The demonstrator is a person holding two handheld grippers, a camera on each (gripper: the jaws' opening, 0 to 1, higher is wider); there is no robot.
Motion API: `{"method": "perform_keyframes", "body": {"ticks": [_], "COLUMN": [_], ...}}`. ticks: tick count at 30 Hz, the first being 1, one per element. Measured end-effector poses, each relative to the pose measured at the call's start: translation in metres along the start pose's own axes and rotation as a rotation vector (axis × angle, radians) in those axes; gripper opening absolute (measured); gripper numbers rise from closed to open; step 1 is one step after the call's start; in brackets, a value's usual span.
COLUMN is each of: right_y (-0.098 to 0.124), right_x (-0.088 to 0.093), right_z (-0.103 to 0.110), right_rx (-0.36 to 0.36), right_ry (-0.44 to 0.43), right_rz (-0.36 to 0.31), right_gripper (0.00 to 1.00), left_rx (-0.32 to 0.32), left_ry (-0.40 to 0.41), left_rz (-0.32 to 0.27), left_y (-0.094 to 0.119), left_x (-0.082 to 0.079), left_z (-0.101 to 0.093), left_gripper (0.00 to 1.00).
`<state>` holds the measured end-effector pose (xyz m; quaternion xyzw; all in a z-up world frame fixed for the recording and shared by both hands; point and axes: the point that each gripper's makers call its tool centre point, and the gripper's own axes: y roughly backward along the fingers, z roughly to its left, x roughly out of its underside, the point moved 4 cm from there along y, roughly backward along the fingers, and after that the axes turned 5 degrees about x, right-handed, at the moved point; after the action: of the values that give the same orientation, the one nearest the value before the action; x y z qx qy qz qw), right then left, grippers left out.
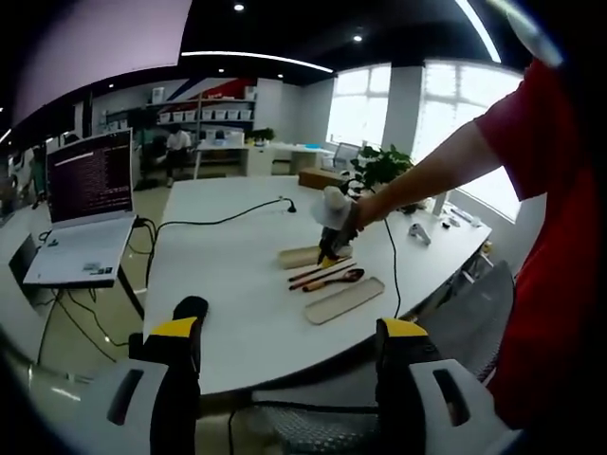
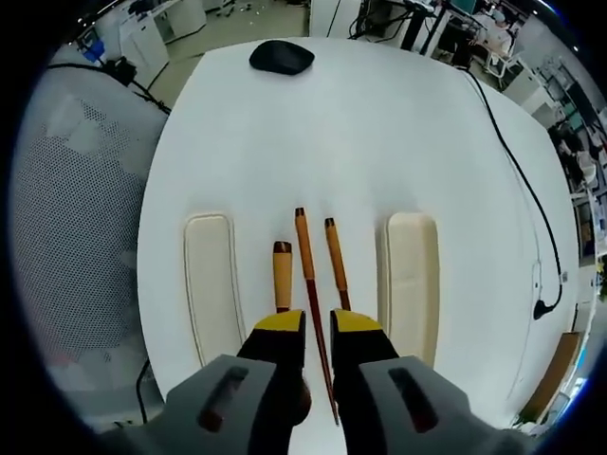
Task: Arrange the utensils inside the cutlery case until each visible utensil rests in its matching compartment.
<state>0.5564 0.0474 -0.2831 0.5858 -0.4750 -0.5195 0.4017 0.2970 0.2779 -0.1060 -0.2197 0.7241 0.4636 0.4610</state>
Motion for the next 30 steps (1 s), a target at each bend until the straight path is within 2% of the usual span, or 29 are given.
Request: {"method": "perform_keyframes", "body": {"ticks": [17,23,30], "right_y": [-0.011,-0.021,-0.029], "right_x": [-0.005,0.002,0.008], "right_z": [-0.001,-0.012,-0.011], "right_rx": [-0.008,0.001,-0.016], "right_ry": [0.022,0.016,0.013], "right_rz": [0.015,0.025,0.03], "right_gripper": [0.06,0.06,0.07], "left_rx": [-0.016,-0.011,-0.01], "left_ry": [0.007,0.004,0.003], "left_rz": [0.004,0.003,0.007], "left_y": [0.003,0.001,0.0], "left_x": [0.003,0.001,-0.003], "left_z": [-0.001,-0.004,0.0], "left_gripper": [0.78,0.78,0.78]}}
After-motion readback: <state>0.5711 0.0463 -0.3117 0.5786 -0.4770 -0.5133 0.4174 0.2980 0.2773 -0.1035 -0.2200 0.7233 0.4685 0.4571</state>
